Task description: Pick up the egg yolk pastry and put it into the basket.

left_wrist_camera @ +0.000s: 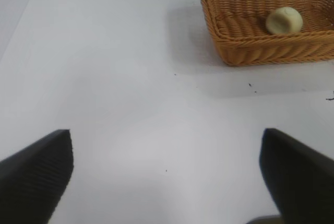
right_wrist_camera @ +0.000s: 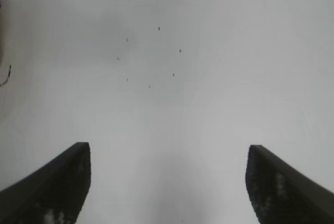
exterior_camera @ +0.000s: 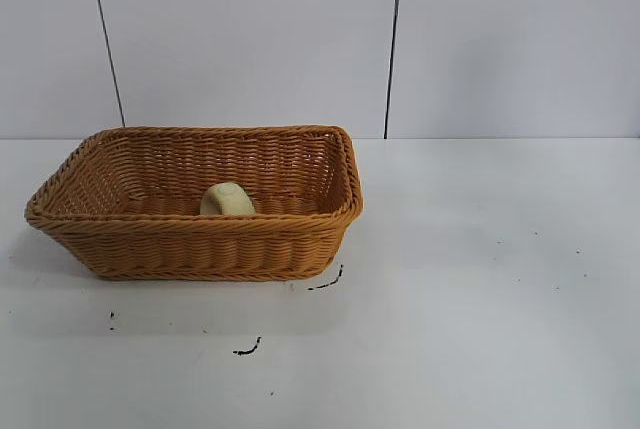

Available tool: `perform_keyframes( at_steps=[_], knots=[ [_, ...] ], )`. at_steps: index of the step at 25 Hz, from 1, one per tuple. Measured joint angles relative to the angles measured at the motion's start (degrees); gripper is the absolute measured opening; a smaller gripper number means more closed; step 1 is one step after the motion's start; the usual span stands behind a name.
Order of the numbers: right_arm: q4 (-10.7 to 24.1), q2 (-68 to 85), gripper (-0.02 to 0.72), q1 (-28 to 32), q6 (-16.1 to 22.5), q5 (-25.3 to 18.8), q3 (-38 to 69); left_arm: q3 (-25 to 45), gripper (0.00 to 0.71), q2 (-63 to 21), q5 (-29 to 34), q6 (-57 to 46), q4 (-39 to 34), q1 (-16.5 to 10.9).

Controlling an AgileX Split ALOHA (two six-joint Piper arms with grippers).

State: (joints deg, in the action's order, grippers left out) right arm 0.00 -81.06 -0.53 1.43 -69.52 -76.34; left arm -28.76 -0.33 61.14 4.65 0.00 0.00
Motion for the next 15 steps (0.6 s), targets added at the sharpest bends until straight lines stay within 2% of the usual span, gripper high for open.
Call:
perform_keyframes(
  at_steps=[10,15],
  knots=[
    [0.0,25.7,0.583,0.0,0.0,0.18,28.73,0.0,0.697,0.0,0.0,0.0,0.0,0.0],
    [0.0,40.88,0.583,0.0,-0.2,6.2,39.31,0.0,0.697,0.0,0.0,0.0,0.0,0.0]
  ],
)
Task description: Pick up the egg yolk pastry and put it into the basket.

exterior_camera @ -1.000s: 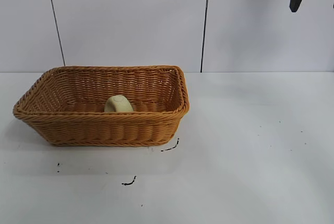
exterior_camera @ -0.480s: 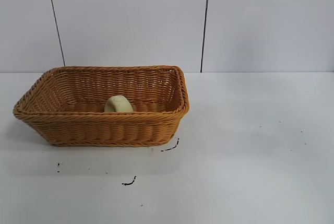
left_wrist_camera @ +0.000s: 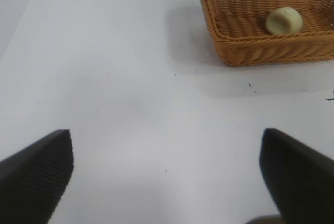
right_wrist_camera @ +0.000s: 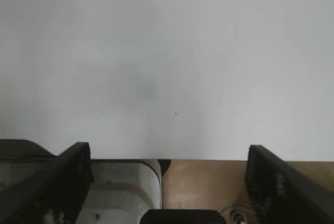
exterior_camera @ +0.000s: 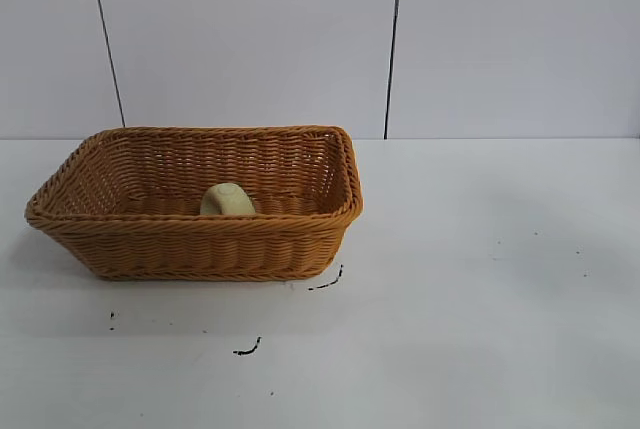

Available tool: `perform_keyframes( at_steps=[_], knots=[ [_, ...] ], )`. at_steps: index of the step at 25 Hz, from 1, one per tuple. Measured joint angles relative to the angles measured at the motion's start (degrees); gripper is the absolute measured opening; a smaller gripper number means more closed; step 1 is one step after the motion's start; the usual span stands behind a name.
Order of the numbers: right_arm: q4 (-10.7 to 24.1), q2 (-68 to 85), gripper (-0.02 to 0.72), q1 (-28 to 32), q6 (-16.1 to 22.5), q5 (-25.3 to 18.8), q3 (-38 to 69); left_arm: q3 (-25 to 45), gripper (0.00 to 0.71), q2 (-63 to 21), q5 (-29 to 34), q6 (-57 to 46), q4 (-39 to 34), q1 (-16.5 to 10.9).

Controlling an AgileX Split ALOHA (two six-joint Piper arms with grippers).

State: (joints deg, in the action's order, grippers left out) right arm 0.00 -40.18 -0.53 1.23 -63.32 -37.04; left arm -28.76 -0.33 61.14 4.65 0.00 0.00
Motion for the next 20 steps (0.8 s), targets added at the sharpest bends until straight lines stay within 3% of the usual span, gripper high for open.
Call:
perform_keyframes(
  at_steps=[4,15,20],
  knots=[
    [0.0,12.57,0.583,0.0,-0.05,3.73,7.02,0.0,0.697,0.0,0.0,0.0,0.0,0.0],
    [0.0,36.71,0.583,0.0,-0.05,4.47,8.86,0.0,0.697,0.0,0.0,0.0,0.0,0.0],
    [0.0,40.36,0.583,0.0,-0.05,4.42,8.97,0.0,0.697,0.0,0.0,0.0,0.0,0.0]
  ],
)
